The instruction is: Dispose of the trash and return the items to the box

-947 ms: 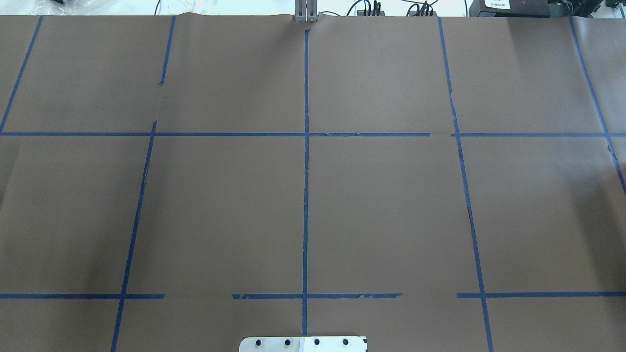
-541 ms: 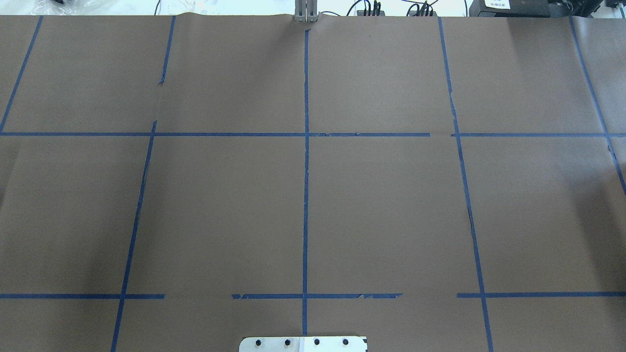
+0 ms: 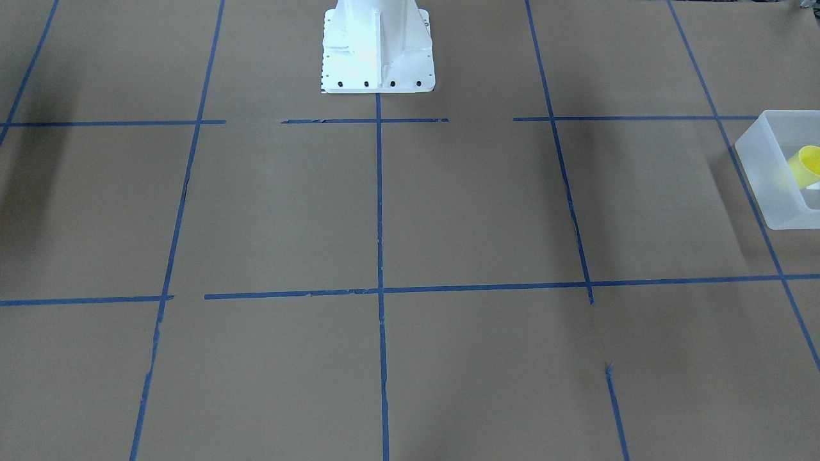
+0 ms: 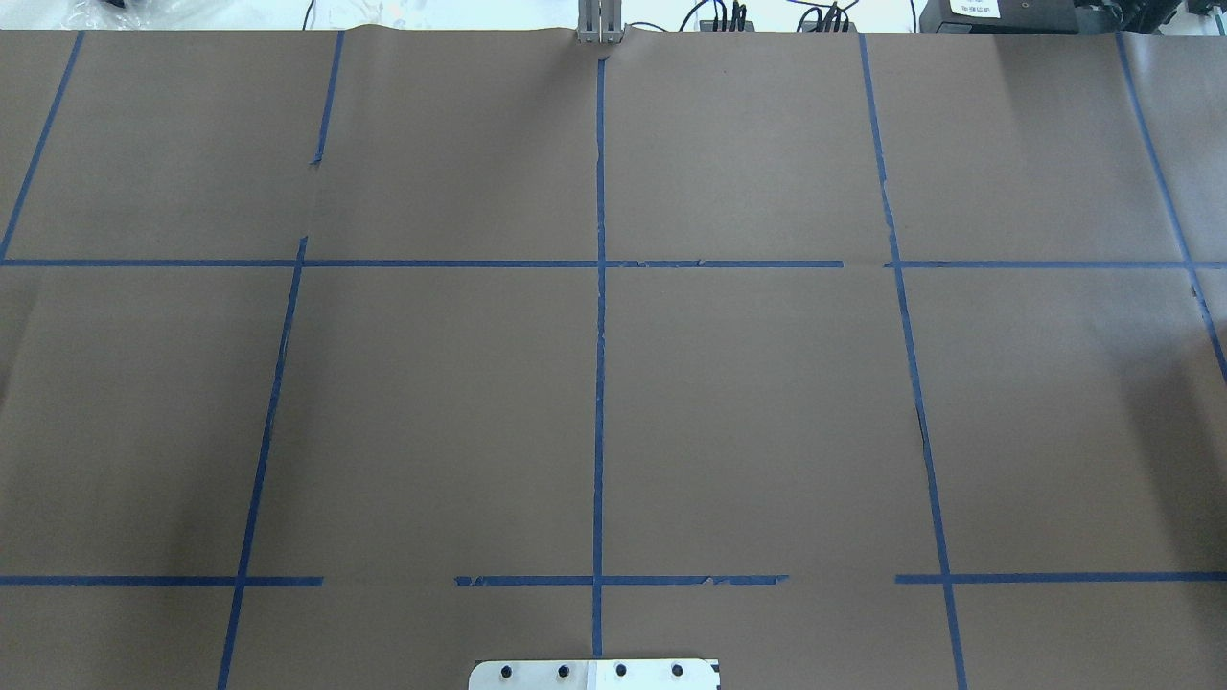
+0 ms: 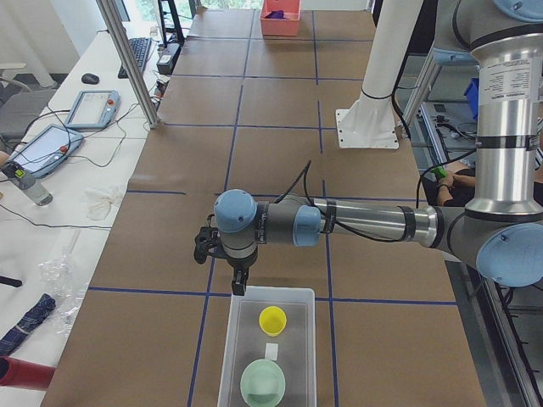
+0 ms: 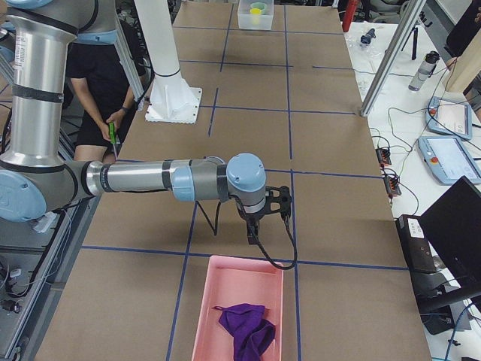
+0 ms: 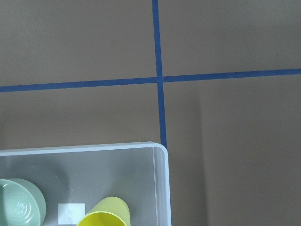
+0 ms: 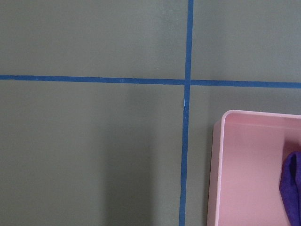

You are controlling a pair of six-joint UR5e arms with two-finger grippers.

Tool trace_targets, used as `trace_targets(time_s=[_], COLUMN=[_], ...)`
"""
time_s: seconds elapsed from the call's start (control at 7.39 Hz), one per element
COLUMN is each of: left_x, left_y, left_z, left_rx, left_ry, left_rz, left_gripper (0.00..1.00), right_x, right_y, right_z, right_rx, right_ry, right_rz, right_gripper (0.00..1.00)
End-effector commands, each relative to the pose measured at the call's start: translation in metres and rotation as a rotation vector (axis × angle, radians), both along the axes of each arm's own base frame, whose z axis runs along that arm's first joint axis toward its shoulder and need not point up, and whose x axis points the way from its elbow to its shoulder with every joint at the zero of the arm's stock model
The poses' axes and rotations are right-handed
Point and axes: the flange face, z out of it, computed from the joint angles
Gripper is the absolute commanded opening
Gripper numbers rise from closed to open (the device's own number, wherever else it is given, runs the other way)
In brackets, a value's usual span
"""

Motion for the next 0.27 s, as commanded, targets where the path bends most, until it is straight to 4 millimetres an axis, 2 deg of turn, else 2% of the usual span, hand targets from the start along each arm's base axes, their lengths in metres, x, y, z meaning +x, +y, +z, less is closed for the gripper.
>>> trace_targets(time_s=[0.0,0.14], left_x=[0.0001,0.0001], left_y=[0.0,0.0], left_z=[-0.0001,-0.0001], left_rx=[0.0,0.0], left_ry=[0.001,0.001], left_rz=[0.0,0.0], left_gripper=[1.0,1.0], right_x=[-0.0001,-0.0001], right_y=[-0.0006,-0.0006], right_z=[-0.0006,-0.0006], right_rx=[0.0,0.0], right_ry=[-0.002,-0.002], right_rz=[0.001,0.001], right_gripper=[1.0,1.0])
